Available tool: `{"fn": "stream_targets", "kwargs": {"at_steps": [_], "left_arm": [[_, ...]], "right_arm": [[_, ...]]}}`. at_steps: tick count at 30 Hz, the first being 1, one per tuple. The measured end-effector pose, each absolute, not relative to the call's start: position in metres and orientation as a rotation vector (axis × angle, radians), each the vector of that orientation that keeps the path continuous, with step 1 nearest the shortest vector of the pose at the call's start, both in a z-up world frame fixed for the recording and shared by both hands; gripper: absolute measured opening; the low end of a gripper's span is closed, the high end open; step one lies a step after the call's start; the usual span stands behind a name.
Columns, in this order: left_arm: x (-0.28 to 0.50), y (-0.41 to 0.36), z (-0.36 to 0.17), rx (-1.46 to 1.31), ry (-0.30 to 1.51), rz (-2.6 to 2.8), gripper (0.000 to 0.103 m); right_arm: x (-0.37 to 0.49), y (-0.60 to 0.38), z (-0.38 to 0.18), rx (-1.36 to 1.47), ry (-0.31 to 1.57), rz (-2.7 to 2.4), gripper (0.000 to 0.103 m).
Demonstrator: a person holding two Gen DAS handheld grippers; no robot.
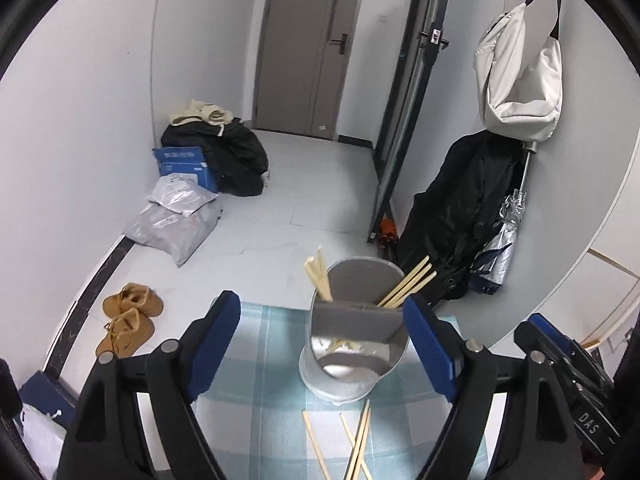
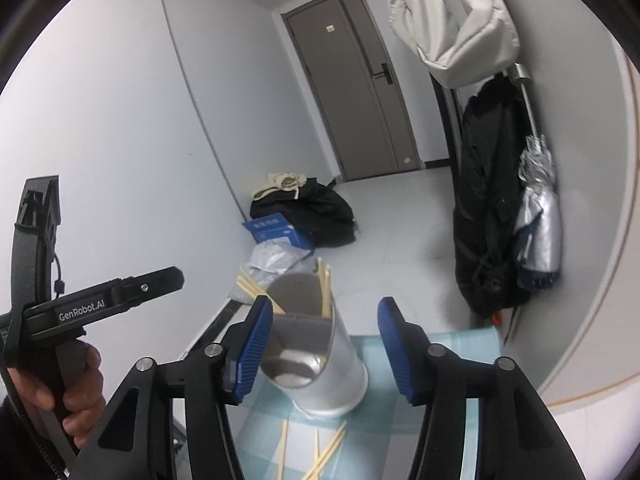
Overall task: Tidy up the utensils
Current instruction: 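Move both open tools down toward the remaining chopsticks on the cloth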
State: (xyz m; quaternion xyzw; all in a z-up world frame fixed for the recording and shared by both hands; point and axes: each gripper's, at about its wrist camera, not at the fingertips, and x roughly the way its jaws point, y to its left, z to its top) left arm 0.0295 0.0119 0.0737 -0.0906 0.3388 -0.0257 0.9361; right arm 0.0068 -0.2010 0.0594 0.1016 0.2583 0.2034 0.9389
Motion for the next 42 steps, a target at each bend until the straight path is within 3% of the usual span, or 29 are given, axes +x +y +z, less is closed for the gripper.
{"fn": "stream_targets", "kwargs": {"at_steps": [10,15,27,39,42], "left_arm": [[0.001,0.017,0.051,-0.202,0.662,-0.003,0.092],[-0.010,0.019,0.037,-0.197,0.651,0.004,0.096],[-0.005,0.036,-0.021,-0.226,0.689,0.094,0.096],[0.006,0.039,-0.028,-0.214,0.717,0.118,0.096],[0.007,0.042,-0.027,-0.219,0.720,0.114,0.096]], "right_arm": [[-0.022,-0.203,0.039,0.196,0.544,0.392,0.073],[-0.030,-0.201,0.022,0.183,0.575,0.378,0.074],[-0.030,-0.198,-0.024,0.158,0.712,0.345,0.074],[-0.003,-0.173,-0.075,0.076,0.951,0.344,0.074],[0.011,-0.165,-0.090,0.083,1.032,0.352,0.066]]}}
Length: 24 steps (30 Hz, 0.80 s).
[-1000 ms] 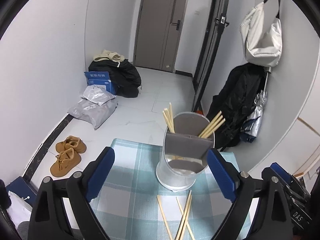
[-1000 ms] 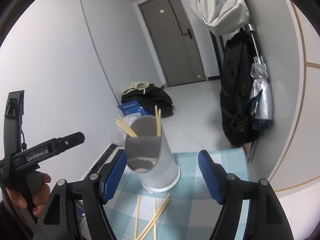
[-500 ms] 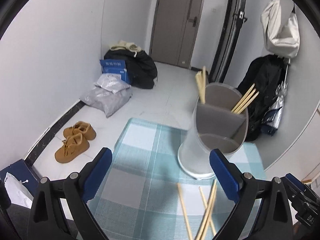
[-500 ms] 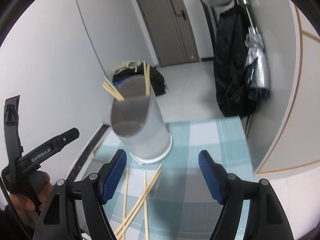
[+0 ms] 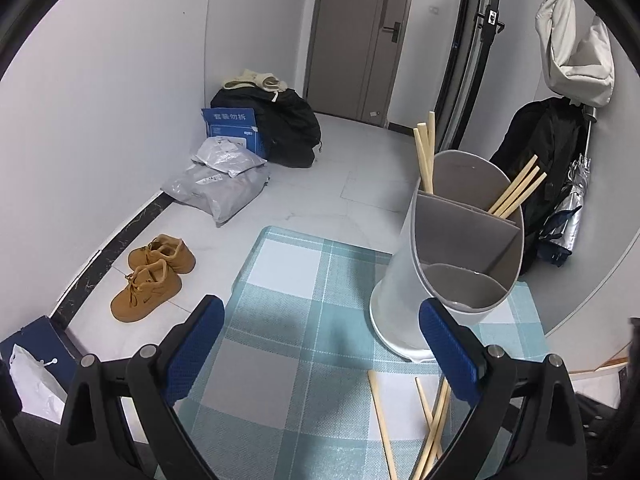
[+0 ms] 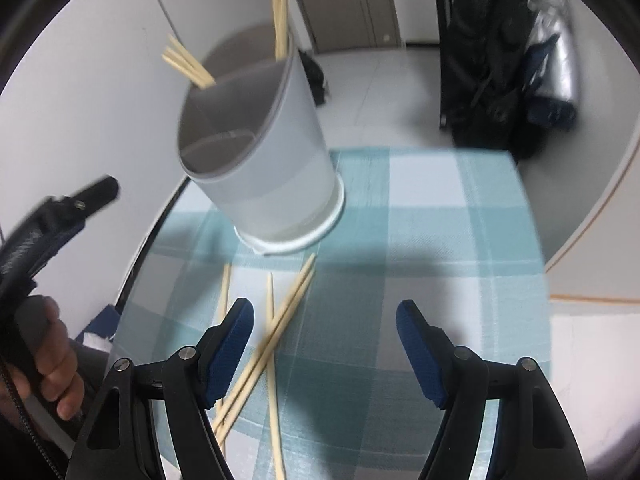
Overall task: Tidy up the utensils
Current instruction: 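Move both open tools down toward the remaining chopsticks on the cloth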
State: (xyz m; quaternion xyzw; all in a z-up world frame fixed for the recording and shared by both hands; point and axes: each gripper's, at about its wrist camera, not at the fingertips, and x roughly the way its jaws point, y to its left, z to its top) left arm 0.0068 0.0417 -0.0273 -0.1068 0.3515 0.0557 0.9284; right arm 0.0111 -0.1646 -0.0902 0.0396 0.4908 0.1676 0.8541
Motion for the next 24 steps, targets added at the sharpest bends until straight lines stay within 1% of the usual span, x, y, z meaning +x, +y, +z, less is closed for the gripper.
{"fn": "stream_targets", "kwargs": {"at_steps": [1,2,6,8,10,13,15,16,18,20,24], "left_arm": [[0.007,0.043,-0.027,-0.221,0.721,0.119,0.096],[0.008,0.045,-0.027,-0.229,0.723,0.118,0.096],[0.013,0.055,-0.028,-0.271,0.738,0.133,0.096],[0.014,0.060,-0.029,-0.297,0.750,0.135,0.096],[0.014,0.063,-0.029,-0.302,0.754,0.149,0.096],[0.009,0.062,-0.024,-0.268,0.720,0.188,0.096],[0.004,0.064,-0.019,-0.258,0.677,0.216,0.096],[0.003,0.064,-0.018,-0.253,0.670,0.215,0.096],[0.004,0.064,-0.019,-0.253,0.679,0.211,0.096],[0.006,0.066,-0.023,-0.263,0.697,0.200,0.096],[0.009,0.069,-0.026,-0.272,0.719,0.186,0.096]], "right_arm": [[0.016,-0.164,-0.095,0.095,1.060,0.353,0.059],[0.022,-0.162,-0.100,0.104,1.087,0.351,0.057],[0.033,-0.152,-0.117,0.083,1.145,0.337,0.051],[0.035,-0.147,-0.123,0.064,1.162,0.335,0.046],[0.035,-0.141,-0.127,0.050,1.174,0.337,0.044],[0.033,-0.133,-0.128,0.006,1.171,0.303,0.036],[0.030,-0.125,-0.127,-0.026,1.165,0.300,0.034],[0.030,-0.121,-0.129,-0.043,1.165,0.297,0.029],[0.028,-0.118,-0.129,-0.055,1.152,0.281,0.025],[0.029,-0.120,-0.127,-0.060,1.154,0.262,0.015],[0.026,-0.120,-0.129,-0.069,1.173,0.259,0.013]]}}
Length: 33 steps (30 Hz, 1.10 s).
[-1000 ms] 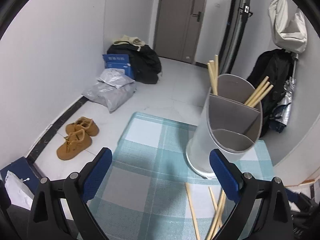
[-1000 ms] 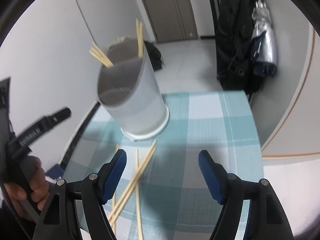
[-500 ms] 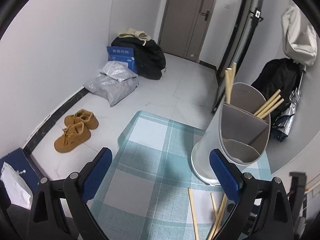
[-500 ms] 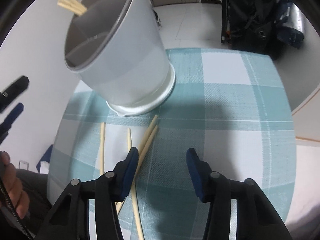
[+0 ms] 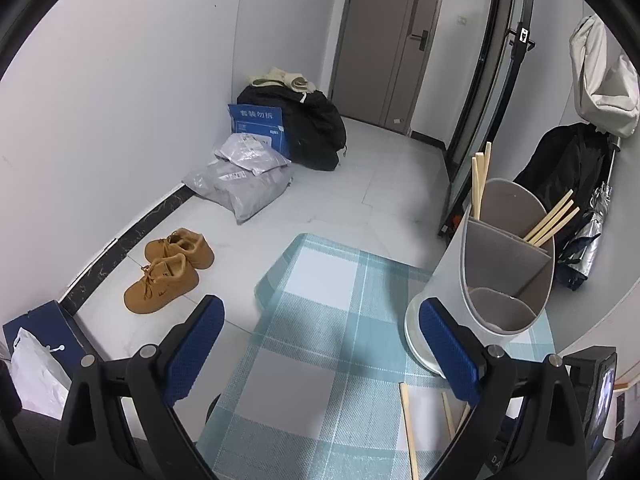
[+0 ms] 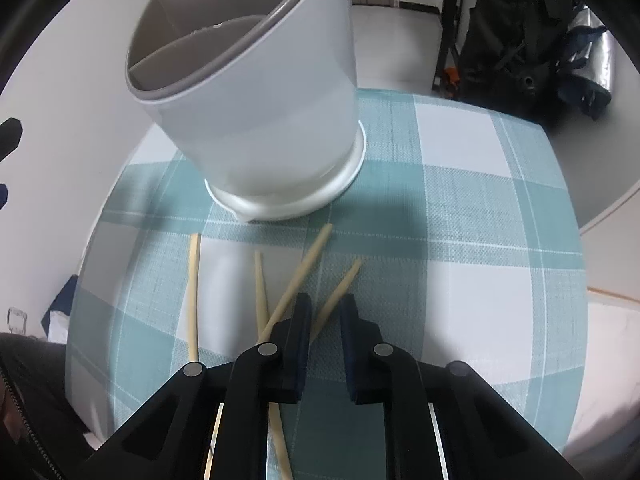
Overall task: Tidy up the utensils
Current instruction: 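Close the right tool on a wooden chopstick and lift it, then close the left tool on a chopstick while the right tool holds its own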
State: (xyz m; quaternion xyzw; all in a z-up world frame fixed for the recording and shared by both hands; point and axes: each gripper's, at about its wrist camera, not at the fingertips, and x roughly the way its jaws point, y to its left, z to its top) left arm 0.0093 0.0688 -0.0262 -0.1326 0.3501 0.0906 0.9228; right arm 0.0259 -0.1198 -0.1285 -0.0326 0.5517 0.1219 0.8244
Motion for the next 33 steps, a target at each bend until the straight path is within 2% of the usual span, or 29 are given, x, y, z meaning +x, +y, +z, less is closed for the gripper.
{"fn": "stream_targets", "kwargs": {"at_steps": [13,17,21,29,33], "left_arm": [[0.005,0.092,-0.030,-0.308,0.708,0.211,0.096],[0.010,0.100,-0.046,-0.353,0.771,0.215,0.096],[0.014,0.095,-0.060,-0.372,0.847,0.178,0.096],[0.028,0.063,-0.080,-0.370,1.027,-0.022,0.096],[0.026,0.053,-0.080,-0.325,1.042,-0.005,0.096]], "right_arm": [[0.041,-0.101,-0.128,-0.217,1.170,0.284,0.013],[0.042,-0.111,-0.129,-0.182,1.153,0.299,0.005],[0.042,-0.126,-0.125,-0.126,1.152,0.318,0.004],[0.025,-0.153,-0.098,-0.032,0.999,0.376,0.004],[0.021,-0.171,-0.089,0.044,0.945,0.356,0.004]]}}
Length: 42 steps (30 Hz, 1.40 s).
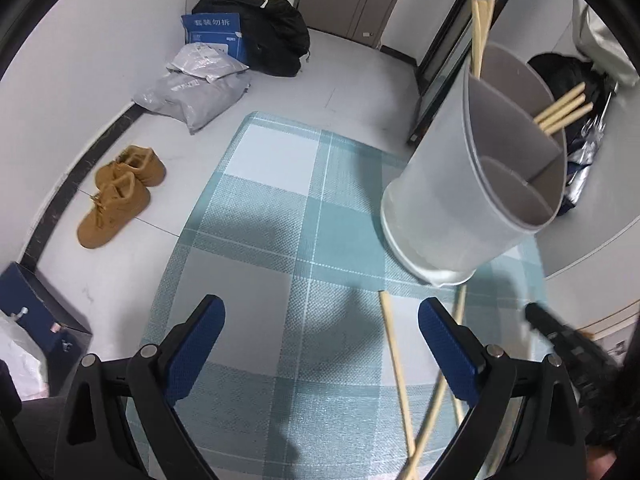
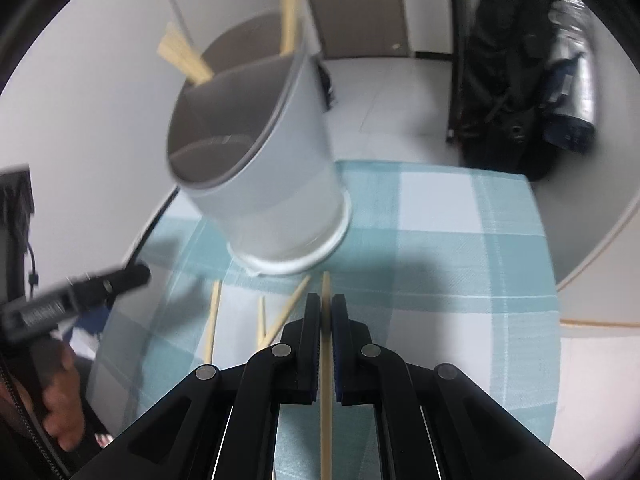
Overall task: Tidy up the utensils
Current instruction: 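Close the left tool on a chopstick while the right tool holds its own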
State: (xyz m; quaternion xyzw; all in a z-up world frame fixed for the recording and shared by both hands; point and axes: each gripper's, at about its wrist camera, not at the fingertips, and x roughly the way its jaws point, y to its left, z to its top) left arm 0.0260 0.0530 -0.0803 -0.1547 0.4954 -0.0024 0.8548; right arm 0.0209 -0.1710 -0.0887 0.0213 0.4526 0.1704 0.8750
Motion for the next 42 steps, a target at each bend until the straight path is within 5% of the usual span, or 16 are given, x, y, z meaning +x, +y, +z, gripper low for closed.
{"fn": "stream_targets", "kwargs": {"at_steps": [21,25,40,42], "left_arm": [[0.030,0.023,-0.096,-0.187,1.099,0.037,0.095],[0.035,0.019,-0.097,-0.164,1.127,0.040,0.087],[0.052,0.007,-0.105,-0.120,1.176,0.050,0.086],[0.052,0.003,-0.110,-0.082,1.198,0.053,0.078]], "right_arm": [[0.009,-0.232,-0.045,0.345,0.752,0.361,0.004],[0.007,-0.232,-0.042,0.335,0.736,0.372,0.004],[0.004,-0.236,-0.039,0.337,0.715,0.381,0.004],[0.003,-0.237,-0.038,0.334,0.712,0.378,0.004]]}}
